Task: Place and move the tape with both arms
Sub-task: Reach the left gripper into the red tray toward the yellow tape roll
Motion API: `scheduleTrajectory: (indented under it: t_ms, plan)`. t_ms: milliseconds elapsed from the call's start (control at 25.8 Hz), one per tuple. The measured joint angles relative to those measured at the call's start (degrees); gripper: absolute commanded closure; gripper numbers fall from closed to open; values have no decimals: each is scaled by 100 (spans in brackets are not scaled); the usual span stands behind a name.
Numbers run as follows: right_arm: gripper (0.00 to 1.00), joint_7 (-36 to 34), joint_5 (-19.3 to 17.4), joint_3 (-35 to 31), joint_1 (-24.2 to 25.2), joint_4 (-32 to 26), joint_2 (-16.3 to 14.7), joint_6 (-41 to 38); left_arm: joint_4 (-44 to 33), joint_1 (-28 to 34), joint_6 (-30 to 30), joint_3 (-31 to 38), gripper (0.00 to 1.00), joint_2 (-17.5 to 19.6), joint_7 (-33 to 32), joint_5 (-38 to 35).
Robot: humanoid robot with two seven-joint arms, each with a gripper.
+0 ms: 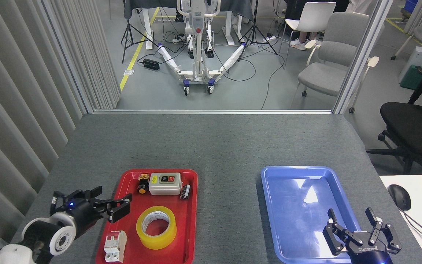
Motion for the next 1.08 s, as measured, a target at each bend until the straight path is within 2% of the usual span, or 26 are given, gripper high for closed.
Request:
scheduleTrajectory:
  t_ms: [193,387,696,890,1083]
  plan:
    - [1,-74,-5,-6,1,9,7,-71,364,-601,446,-631,0,-46,-485,10]
    - [1,-286,-15,-6,0,27,18,-183,885,-864,574,-1011,0,-77,-752,82]
    - [1,-334,-50,-6,5,62,14,-204,993,-919,550,-1230,0,-232,-853,313]
    - [1,-352,-64,-6,13,66,14,-187,1105,-920,599,-1386,1,-436,-864,310]
    - [1,-317,-73,-6,17,68,13,-171,1251,-930,566,-1421,1,-474,-870,273]
